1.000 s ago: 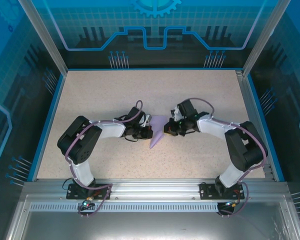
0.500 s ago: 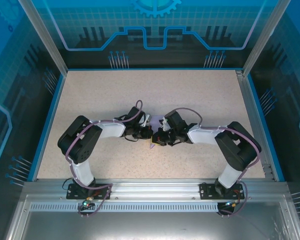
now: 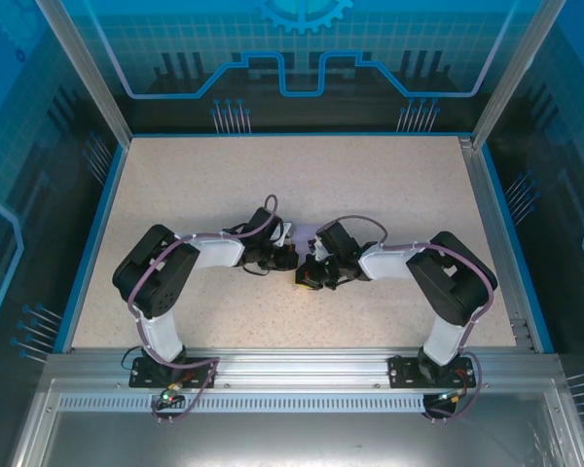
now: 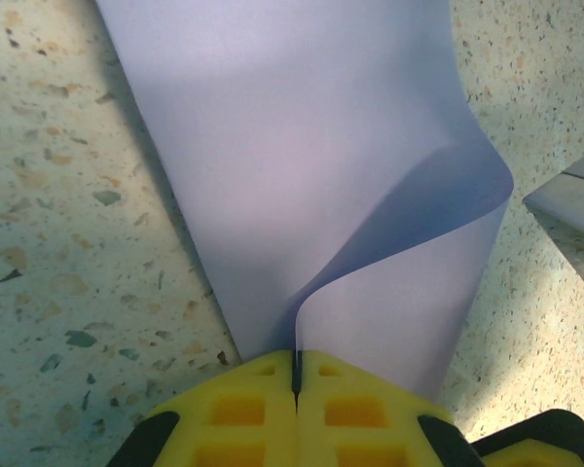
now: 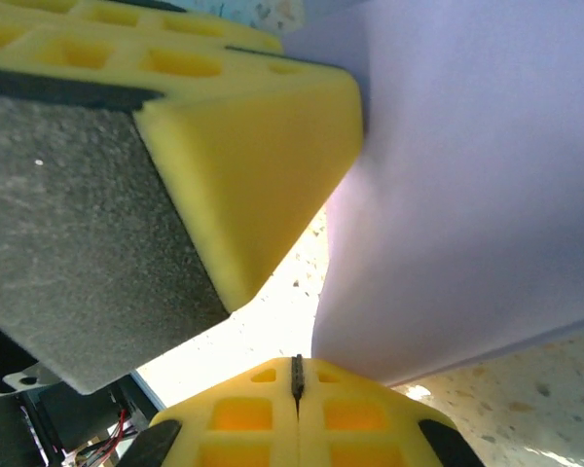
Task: Fold a paper plane with a square sheet of paper (pick it up from the middle)
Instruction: Third fold the triangle at the center of the table.
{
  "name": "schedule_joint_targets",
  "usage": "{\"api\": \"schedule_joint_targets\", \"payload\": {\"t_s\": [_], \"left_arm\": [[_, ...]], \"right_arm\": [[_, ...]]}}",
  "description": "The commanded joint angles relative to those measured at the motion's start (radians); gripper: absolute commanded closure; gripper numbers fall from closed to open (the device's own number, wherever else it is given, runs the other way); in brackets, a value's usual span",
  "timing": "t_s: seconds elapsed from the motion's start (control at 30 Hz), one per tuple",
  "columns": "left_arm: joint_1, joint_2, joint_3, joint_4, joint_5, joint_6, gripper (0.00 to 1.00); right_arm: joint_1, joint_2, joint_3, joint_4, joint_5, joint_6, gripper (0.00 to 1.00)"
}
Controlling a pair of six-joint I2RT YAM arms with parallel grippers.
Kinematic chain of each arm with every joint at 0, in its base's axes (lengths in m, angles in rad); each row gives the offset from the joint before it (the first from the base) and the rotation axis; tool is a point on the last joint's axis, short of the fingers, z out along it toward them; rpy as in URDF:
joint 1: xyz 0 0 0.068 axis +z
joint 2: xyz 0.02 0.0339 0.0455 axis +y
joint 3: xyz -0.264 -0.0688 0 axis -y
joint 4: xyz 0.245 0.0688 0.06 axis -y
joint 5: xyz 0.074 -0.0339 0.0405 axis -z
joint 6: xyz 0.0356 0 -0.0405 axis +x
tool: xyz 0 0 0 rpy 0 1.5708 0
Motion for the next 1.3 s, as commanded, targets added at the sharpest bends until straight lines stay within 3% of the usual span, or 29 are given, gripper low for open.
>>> {"api": "schedule_joint_targets", "payload": {"t_s": [0.0, 0.67, 0.93, 1.27], "left_arm": [[0.001, 0.063, -0.017, -0.085, -0.013, 0.006, 1.00], [0.000, 0.080, -0.008, -0.100, -0.011, 0.013, 1.00], [0.000, 0.082, -0.007, -0.103, -0.013, 0.011, 1.00], [0.001, 0.084, 0.000, -0.116, -0.014, 0.020, 1.00]], "right_arm": [[0.013, 0.013, 0.011, -0.020, 0.015, -0.001, 1.00], [0.010, 0.061, 0.007, -0.032, 0.006, -0.004, 1.00], [0.012, -0.044, 0.009, -0.038, 0.011, -0.027, 1.00], [0.027, 0.055, 0.019, -0.021, 0.001, -0.015, 1.00]]}}
